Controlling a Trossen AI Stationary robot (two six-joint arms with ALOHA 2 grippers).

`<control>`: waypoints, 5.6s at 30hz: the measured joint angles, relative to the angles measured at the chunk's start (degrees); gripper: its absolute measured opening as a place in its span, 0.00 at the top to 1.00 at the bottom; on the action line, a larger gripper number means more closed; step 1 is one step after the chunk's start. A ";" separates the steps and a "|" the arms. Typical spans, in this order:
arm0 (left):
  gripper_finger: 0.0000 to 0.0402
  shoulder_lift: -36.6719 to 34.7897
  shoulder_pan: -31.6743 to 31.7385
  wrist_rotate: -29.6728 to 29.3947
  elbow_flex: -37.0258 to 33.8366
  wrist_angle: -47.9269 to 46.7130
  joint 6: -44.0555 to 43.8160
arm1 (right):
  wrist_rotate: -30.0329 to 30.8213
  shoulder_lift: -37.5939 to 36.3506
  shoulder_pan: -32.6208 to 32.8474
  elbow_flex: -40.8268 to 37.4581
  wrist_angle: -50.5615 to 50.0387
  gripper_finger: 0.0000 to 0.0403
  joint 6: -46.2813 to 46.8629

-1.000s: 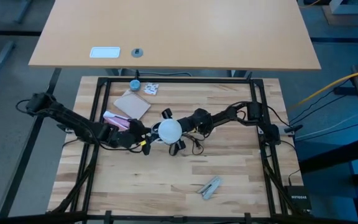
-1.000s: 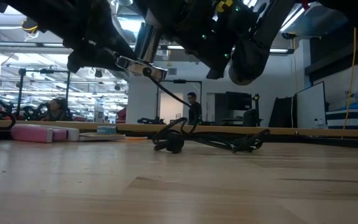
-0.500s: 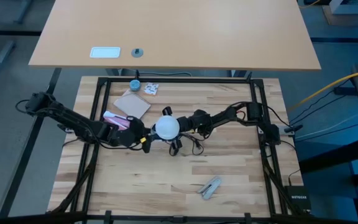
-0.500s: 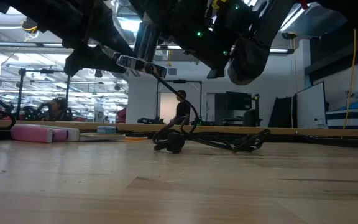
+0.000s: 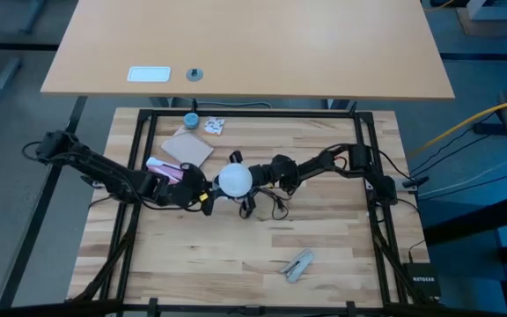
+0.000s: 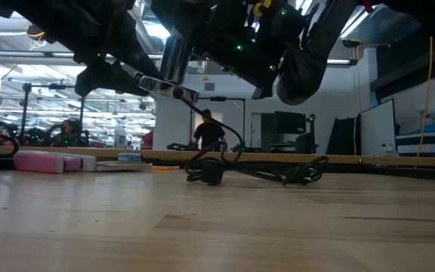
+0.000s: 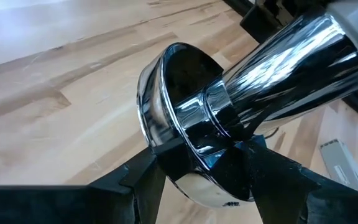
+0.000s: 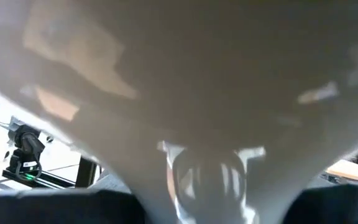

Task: Screw lightbulb
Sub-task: Remove the lightbulb from the lamp

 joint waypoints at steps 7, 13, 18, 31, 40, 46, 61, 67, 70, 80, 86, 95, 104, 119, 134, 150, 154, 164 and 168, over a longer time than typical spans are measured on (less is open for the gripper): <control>0.51 -1.32 1.61 0.83 -0.07 -0.53 -4.21 | 0.52 0.00 -0.23 0.14 0.05 0.59 0.01; 0.51 -7.71 0.00 2.12 -0.26 -2.96 -4.25 | 0.92 -0.26 -0.19 0.28 0.09 0.59 -0.03; 0.51 -13.16 -1.82 3.79 -0.26 -8.68 -6.41 | 0.57 -0.26 -0.19 0.27 -0.61 0.59 -0.01; 0.51 -14.14 -5.63 6.26 -0.17 -14.33 -8.01 | 0.56 -0.17 -0.21 0.17 -0.87 0.59 -0.04; 0.51 -12.88 -9.59 9.40 -0.15 -15.57 -14.26 | 0.60 -0.16 -0.21 0.13 -0.82 0.59 -0.06; 0.51 -6.55 -11.22 9.11 -0.15 -8.77 -19.35 | 1.12 -0.15 -0.21 0.13 -0.85 0.59 -0.10; 0.51 15.75 -9.61 -7.07 -0.15 19.54 -23.43 | 1.00 -0.15 -0.19 0.13 -1.00 0.59 -0.10; 0.54 16.57 -8.66 -8.00 -0.15 20.26 -22.71 | -0.01 -0.15 -0.19 0.13 -1.05 0.59 -0.08; 0.59 15.75 -8.06 -8.00 -0.15 20.34 -22.45 | -1.55 -0.15 -0.11 0.11 -1.11 0.59 0.01; 0.78 10.71 -7.39 -7.60 -0.15 14.08 -18.85 | -6.25 -0.15 -0.12 0.11 -1.18 0.59 1.78; 0.84 4.38 -7.34 -6.79 -0.04 5.11 -18.91 | -7.90 -0.15 -0.28 0.24 -0.98 0.59 0.82; 0.79 -6.66 -5.71 -2.64 -0.15 -3.77 -17.51 | -7.98 -0.17 -0.41 0.24 -1.21 0.59 1.49; 0.79 -12.50 -2.80 0.12 -0.17 -8.53 -17.46 | -8.08 -0.20 -0.41 0.23 -1.61 0.59 1.13; 0.79 -12.81 3.34 2.11 -0.17 -9.59 -13.88 | -6.37 -0.20 -0.38 0.07 -1.79 0.59 -0.54; 0.48 -11.71 -1.43 10.51 -0.13 -12.79 -4.86 | -6.39 0.02 -0.19 -0.02 -3.93 0.59 -0.06; 0.44 -9.61 -7.96 12.17 -0.15 -12.33 -20.00 | -1.44 0.01 -0.44 0.02 -4.13 0.59 -1.41; 0.44 -5.10 -8.48 10.06 -0.17 -11.44 -23.49 | -1.42 -0.01 -0.45 0.07 -4.09 0.59 -1.48; 0.44 10.97 -8.06 3.65 -0.17 7.15 -23.09 | -1.31 -0.07 -0.49 0.09 -4.09 0.59 -1.52; 0.45 14.75 -8.00 0.35 -0.17 11.86 -24.14 | -1.37 -0.09 -0.50 0.09 -4.09 0.59 -1.53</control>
